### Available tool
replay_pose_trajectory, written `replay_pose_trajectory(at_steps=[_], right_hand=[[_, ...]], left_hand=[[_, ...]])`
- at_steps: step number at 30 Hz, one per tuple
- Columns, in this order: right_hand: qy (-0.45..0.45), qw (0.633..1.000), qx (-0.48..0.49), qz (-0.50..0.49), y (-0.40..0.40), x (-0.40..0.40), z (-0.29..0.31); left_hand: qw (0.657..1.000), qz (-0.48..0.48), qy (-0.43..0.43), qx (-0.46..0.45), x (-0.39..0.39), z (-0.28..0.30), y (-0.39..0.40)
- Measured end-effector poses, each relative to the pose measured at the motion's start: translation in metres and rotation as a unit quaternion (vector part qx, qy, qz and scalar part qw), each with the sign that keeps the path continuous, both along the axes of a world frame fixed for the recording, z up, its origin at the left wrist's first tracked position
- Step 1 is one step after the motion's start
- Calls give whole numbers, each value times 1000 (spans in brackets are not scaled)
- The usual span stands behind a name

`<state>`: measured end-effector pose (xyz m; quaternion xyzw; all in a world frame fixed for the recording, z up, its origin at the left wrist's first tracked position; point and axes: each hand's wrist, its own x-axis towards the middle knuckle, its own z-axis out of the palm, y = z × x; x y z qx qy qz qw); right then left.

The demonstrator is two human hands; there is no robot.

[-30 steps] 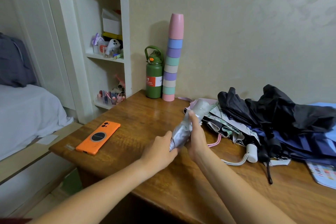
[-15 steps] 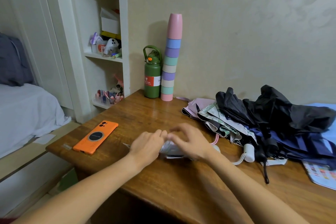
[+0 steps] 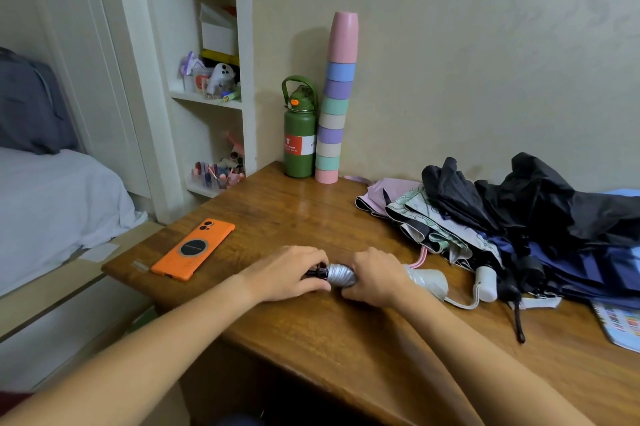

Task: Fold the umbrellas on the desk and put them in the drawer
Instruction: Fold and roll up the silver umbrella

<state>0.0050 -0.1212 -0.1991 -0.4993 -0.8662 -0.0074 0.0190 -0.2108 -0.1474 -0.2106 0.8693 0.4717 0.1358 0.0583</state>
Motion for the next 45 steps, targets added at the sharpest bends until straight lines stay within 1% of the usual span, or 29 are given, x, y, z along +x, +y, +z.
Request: replay_pose_trajectory(at_steps=[3, 4, 6, 7, 9, 11, 12, 13, 15, 17, 19, 22, 25, 28, 34, 38, 41, 45], right_hand=[[24, 999, 30, 23, 4, -3, -11], [31, 998, 43, 26, 5, -4, -14], [46, 996, 71, 33, 5, -8, -18], [55, 994, 85, 37, 5, -10, -20], [71, 990, 118, 37, 4, -13, -26], [92, 983, 156, 39, 3, -16, -32], [101, 979, 173, 36, 4, -18, -35], [103, 977, 187, 29, 4, -20, -38], [92, 973, 209, 11, 6, -27, -44], [88, 970, 225, -4, 8, -33, -47], [105, 964, 243, 10, 13, -36, -49], [122, 961, 240, 67, 17, -38, -48], [117, 961, 233, 93, 17, -41, -50], [126, 955, 255, 85, 19, -43, -54], [170, 934, 292, 115, 18, -44, -56], [174, 935, 282, 123, 16, -45, -55], [173, 938, 272, 129, 17, -47, -56], [183, 937, 267, 132, 18, -47, -57]], left_hand=[[1000, 14, -23, -1, 2, -11, 3], [999, 13, -43, -7, 4, -13, 5], [991, 6, -134, -12, 12, -17, 6], [981, 12, -194, 7, 18, -20, 8], [948, 47, -306, 69, 28, -30, 13], [920, 96, -368, 98, 33, -36, 16], [911, 114, -386, 91, 32, -37, 18], [901, 128, -410, 63, 30, -37, 20], [866, 146, -478, -22, 25, -37, 22], [829, 165, -527, -85, 22, -35, 27], [806, 191, -549, -113, 19, -36, 31], [780, 239, -564, -133, 15, -41, 37], [774, 273, -550, -154, 13, -41, 39], [767, 272, -558, -161, 14, -40, 39], [750, 256, -588, -161, 14, -42, 41], [754, 257, -582, -162, 14, -45, 42], [775, 243, -559, -165, 14, -45, 40], [791, 211, -553, -157, 18, -40, 34]])
